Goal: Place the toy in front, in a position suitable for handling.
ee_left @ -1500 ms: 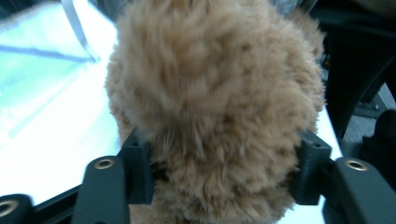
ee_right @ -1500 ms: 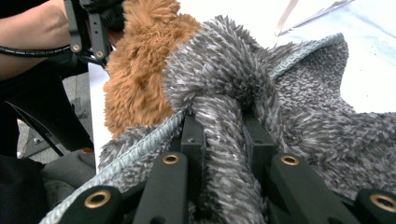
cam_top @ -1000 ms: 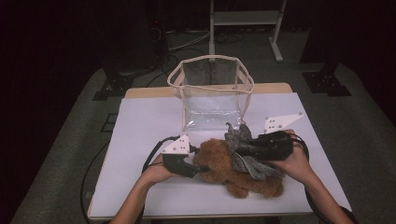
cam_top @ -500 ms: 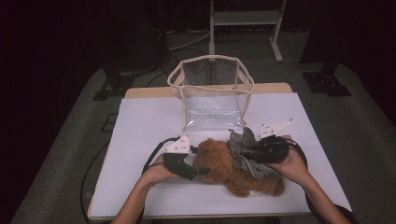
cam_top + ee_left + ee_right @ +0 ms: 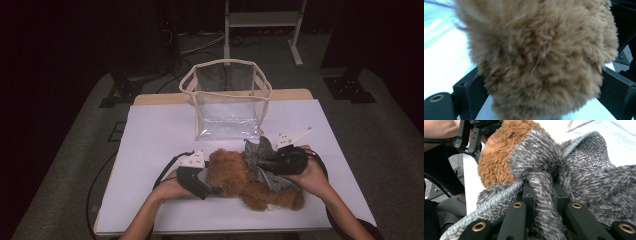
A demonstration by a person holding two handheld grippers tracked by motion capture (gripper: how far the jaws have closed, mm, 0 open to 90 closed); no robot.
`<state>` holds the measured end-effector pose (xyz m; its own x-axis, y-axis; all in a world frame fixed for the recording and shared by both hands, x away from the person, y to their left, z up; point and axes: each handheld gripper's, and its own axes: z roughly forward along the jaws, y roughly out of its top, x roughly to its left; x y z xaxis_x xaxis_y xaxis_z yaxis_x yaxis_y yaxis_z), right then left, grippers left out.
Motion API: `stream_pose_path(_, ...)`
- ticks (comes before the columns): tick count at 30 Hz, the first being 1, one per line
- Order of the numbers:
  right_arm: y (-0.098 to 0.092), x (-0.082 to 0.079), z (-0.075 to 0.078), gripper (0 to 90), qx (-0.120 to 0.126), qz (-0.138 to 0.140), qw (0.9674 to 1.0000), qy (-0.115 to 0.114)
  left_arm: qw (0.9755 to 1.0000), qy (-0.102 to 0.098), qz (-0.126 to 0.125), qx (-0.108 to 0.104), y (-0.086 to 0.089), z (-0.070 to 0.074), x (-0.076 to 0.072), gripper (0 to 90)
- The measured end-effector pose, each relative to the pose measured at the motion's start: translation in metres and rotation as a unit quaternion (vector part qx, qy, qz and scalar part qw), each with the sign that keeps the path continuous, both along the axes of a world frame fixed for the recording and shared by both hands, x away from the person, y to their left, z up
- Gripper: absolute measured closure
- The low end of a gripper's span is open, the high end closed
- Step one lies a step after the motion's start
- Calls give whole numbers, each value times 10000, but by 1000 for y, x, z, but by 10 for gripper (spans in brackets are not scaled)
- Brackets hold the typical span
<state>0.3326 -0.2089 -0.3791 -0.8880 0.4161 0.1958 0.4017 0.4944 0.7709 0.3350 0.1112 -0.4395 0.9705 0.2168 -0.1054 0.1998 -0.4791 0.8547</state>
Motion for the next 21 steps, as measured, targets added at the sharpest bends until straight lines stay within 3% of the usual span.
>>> stream_pose_path(2, 0, 1, 0, 765, 26, 8, 10000, 32, 10000, -50, -7, -83, -1, 1, 0, 157)
stream_pose_path(5, 2, 2, 2, 764, 92, 59, 9999, 48, 9992, -321, 0, -252, -1, 8, -3, 318)
stream_pose_path(8, 6, 3, 7, 763, 244, 127, 9996, -8, 9976, -601, -36, -342, -1, 23, -7, 387)
stream_pose_path(15, 12, 5, 32, 767, 737, 199, 9969, -176, 9943, -1020, -85, -293, 2, 71, -10, 423)
stream_pose_path(21, 19, 5, 57, 769, 1272, 253, 9909, -369, 9881, -1535, -88, -88, 16, 127, -14, 429)
